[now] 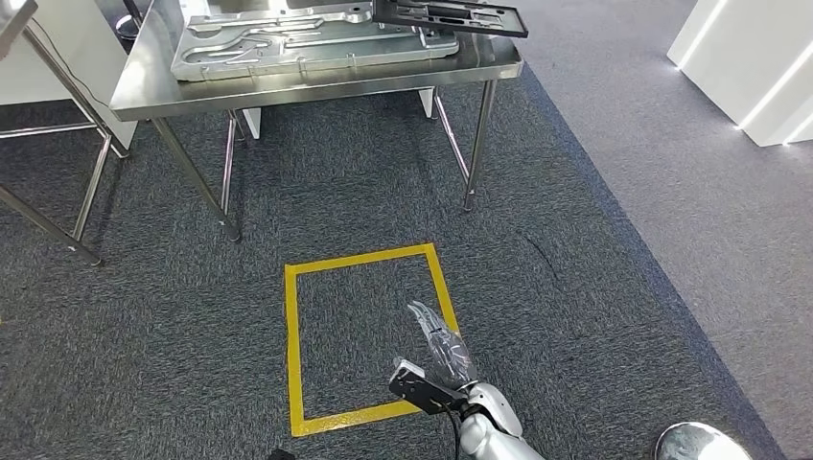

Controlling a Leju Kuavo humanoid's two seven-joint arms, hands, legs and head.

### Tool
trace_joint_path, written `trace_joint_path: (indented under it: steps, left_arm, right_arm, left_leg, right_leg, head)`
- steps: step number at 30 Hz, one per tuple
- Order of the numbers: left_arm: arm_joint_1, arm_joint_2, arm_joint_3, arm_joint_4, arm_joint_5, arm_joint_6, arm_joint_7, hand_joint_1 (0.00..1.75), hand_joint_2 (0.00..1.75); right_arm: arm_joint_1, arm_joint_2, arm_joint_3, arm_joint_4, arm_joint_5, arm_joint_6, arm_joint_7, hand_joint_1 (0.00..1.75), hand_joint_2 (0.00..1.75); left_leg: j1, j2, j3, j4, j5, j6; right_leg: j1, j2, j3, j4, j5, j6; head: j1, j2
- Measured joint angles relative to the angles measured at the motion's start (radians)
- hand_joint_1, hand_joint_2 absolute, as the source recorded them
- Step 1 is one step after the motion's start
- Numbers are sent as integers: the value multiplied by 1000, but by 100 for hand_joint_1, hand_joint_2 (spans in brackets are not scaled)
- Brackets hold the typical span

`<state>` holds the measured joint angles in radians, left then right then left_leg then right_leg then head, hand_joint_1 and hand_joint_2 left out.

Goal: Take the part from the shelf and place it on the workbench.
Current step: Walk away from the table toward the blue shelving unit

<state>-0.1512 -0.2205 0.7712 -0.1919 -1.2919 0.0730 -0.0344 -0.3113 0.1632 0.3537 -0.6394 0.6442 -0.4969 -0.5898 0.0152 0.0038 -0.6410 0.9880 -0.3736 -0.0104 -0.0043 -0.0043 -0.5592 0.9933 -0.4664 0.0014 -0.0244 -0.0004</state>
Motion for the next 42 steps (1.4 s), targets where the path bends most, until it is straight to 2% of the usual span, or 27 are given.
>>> trace_joint_path:
  steps: [12,18,25,26,27,28,30,31,32,33,35,36,37,38,40,41,42]
  left_arm:
    - [-9,0,-45,0,-43,-14,35,0,0]
    - [-18,0,-48,0,-41,-30,45,0,0]
    - [-28,3,-50,0,-40,-35,48,0,0]
    - [-29,3,-50,0,-39,-34,48,0,0]
    - [-29,2,-50,0,-38,-33,48,0,0]
    - [-30,2,-50,0,-37,-33,48,0,0]
    - [-30,2,-50,0,-34,-31,47,0,0]
    - [-30,2,-50,0,-33,-29,47,0,0]
    - [-29,2,-50,0,-32,-28,46,0,0]
    - [-29,2,-50,0,-31,-27,45,0,0]
    - [-29,2,-50,0,-29,-26,42,0,0]
    - [-29,3,-50,0,-29,-25,41,0,0]
    - [-29,3,-50,0,-29,-25,41,0,0]
    - [-28,4,-49,0,-29,-24,40,0,0]
    - [-26,4,-49,0,-28,-25,40,0,0]
    - [-24,5,-49,0,-28,-26,40,0,0]
    - [-22,5,-49,0,-26,-27,41,0,0]
  right_arm:
    - [47,68,-43,86,-82,164,-40,0,0]
    - [65,101,-45,123,-104,210,-53,0,0]
    - [68,116,-44,154,-107,241,-59,0,0]
    - [67,117,-44,155,-107,241,-59,0,0]
    - [67,117,-44,157,-107,241,-59,0,0]
    - [67,116,-44,159,-107,241,-59,0,0]
    - [67,116,-44,164,-107,240,-59,0,0]
    - [67,115,-44,167,-107,239,-59,0,0]
    - [67,115,-44,171,-108,239,-59,0,0]
    - [67,115,-44,174,-108,237,-59,0,0]
    - [66,115,-42,178,-109,234,-59,0,0]
    - [66,115,-39,180,-108,231,-59,0,0]
    - [65,115,-37,181,-107,228,-59,0,0]
    - [64,116,-34,182,-106,226,-59,0,0]
    - [63,116,-29,185,-104,222,-57,0,0]
    - [62,117,-26,186,-103,221,-56,0,0]
    - [61,118,-22,187,-102,220,-54,0,0]
  left_leg:
    - [0,0,0,0,0,0]
    - [0,0,0,0,0,0]
    - [-2,0,-1,2,-3,19]
    - [1,1,4,-8,2,21]
    - [5,1,9,-19,8,25]
    - [8,1,13,-29,13,28]
    - [9,-1,9,-31,18,30]
    - [9,-5,4,-30,19,29]
    - [11,-10,-2,-27,22,26]
    - [13,-17,-8,-22,24,22]
    - [19,-35,-25,-6,28,11]
    - [18,-45,-33,3,29,3]
    - [18,-52,-39,11,30,-5]
    - [17,-58,-43,15,32,-13]
    - [19,-68,-45,9,42,-29]
    - [22,-66,-49,11,42,-34]
    - [23,-57,-57,26,28,-37]
  right_leg:
    - [0,0,0,0,0,0]
    - [0,0,0,0,0,0]
    - [-4,0,3,-4,3,13]
    - [-4,0,4,-1,-3,17]
    - [-3,1,-2,18,-20,20]
    - [-4,2,-16,55,-50,24]
    - [-9,4,-67,178,-128,31]
    - [-13,4,-89,233,-155,35]
    - [-18,4,-98,260,-164,39]
    - [-22,4,-87,249,-153,44]
    - [-33,19,-15,128,-100,52]
    - [-34,32,18,68,-78,51]
    - [-35,42,39,31,-66,45]
    - [-33,49,44,18,-63,36]
    - [-26,38,38,26,-56,13]
    - [-25,30,36,26,-50,4]
    - [-25,22,33,24,-44,-5]
  head:
    - [0,0]
    - [0,0]
    - [0,0]
    - [0,0]
    - [0,0]
    - [0,0]
    - [0,0]
    - [0,0]
    - [0,0]
    - [0,0]
    - [0,0]
    - [0,0]
    - [0,0]
    - [-1,0]
    - [-1,0]
    - [-1,0]
    - [-1,0]
